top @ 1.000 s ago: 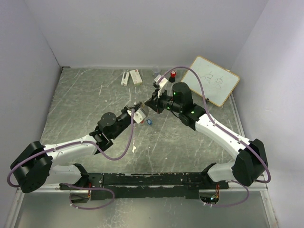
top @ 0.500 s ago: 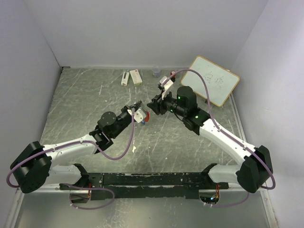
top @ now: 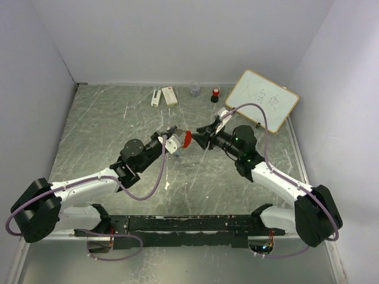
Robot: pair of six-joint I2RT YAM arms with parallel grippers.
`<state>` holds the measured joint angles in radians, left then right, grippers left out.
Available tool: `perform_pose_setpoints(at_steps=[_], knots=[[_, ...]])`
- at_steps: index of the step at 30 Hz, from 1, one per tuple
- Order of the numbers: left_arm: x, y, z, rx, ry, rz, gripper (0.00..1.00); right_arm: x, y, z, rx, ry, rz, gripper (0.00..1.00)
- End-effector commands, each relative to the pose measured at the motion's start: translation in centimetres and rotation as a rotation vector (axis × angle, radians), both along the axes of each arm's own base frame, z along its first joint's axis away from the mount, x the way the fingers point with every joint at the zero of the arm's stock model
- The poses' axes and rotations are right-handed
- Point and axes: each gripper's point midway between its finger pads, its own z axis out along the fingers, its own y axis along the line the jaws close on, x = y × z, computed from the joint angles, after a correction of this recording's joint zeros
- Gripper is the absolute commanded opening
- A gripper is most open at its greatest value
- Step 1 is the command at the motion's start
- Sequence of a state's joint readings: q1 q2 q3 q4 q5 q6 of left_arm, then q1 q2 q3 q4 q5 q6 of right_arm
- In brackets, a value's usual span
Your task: Put the keys on the keyring
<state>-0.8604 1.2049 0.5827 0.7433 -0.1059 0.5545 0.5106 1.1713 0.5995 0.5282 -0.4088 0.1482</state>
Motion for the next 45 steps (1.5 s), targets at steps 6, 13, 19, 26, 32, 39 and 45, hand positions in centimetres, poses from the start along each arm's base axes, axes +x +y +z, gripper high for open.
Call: perform_pose_setpoints(at_steps=[6,13,19,26,32,39,45], knots=[[-1.6,-1.4,3.6,-0.052,-0.023,-0.114,0.07,-1.8,1.9,3.6,0.149,-0.206,0.175,0.58],[-2.3,-1.8,4.1,-0.050,-0.013,-0.158,0.07,-1.4,1.8,1.6,0.126,-0.207,0.229,0.68],[-2.5,-2.2,4.0,-0.050,0.003,-0.179,0.07,-1.7,2.4,1.5,0.142,-0.239,0.281,0.64],[-2.7,-2.2,3.6,-0.047,0.013,-0.190,0.07,-1.5,2.9,2.5,0.174,-0.240,0.304,0.52],[-3.1,-2.1,3.4,-0.048,0.019,-0.200,0.07,-1.3,2.7,3.5,0.279,-0.193,0.336,0.37],[-3.3,-2.2,3.1,-0.045,0.028,-0.212,0.07,-1.0,2.7,4.2,0.350,-0.176,0.378,0.33],[-3.5,-2.5,2.8,-0.042,0.038,-0.228,0.07,-1.2,2.7,4.6,0.355,-0.186,0.387,0.33]])
